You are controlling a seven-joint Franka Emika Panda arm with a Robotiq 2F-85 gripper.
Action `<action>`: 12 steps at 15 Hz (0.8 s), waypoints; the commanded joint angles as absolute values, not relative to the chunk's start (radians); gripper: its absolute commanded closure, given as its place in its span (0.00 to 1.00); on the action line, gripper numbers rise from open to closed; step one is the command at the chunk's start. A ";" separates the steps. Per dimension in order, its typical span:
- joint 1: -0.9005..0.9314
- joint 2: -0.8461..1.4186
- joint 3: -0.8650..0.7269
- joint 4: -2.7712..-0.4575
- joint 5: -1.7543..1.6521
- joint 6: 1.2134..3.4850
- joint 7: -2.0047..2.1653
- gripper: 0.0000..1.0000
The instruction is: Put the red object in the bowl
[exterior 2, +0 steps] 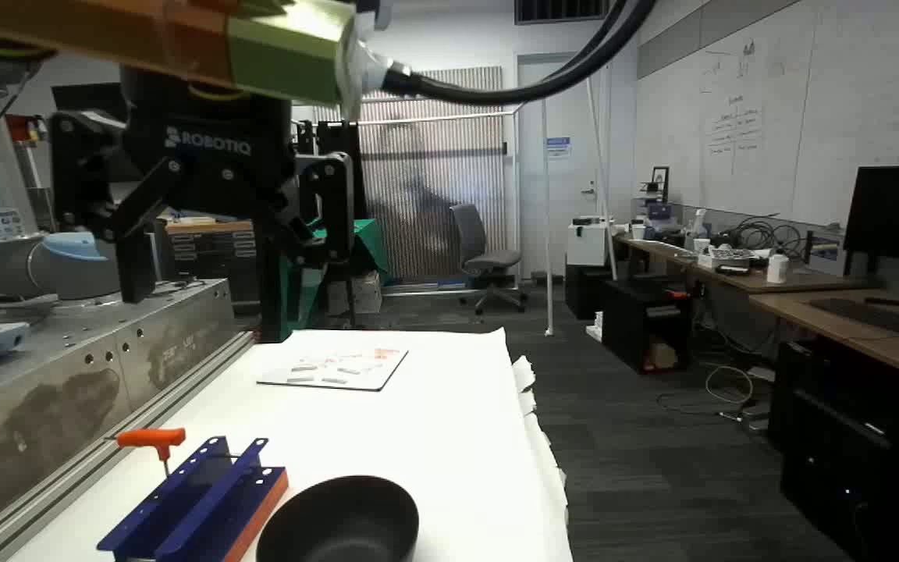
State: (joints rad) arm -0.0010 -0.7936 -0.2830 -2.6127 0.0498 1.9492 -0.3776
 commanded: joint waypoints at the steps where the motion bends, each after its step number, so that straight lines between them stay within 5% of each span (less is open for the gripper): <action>1: -0.014 -0.791 -0.272 -2.608 0.059 1.946 -0.385 0.00; 8: -0.013 -0.796 -0.273 -2.605 0.059 1.946 -0.385 0.00; 12: -0.023 -0.693 -0.100 -2.622 0.054 2.138 -0.103 0.00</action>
State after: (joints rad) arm -0.0045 -0.7705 -0.2182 -2.6199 0.0499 2.0179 -0.2541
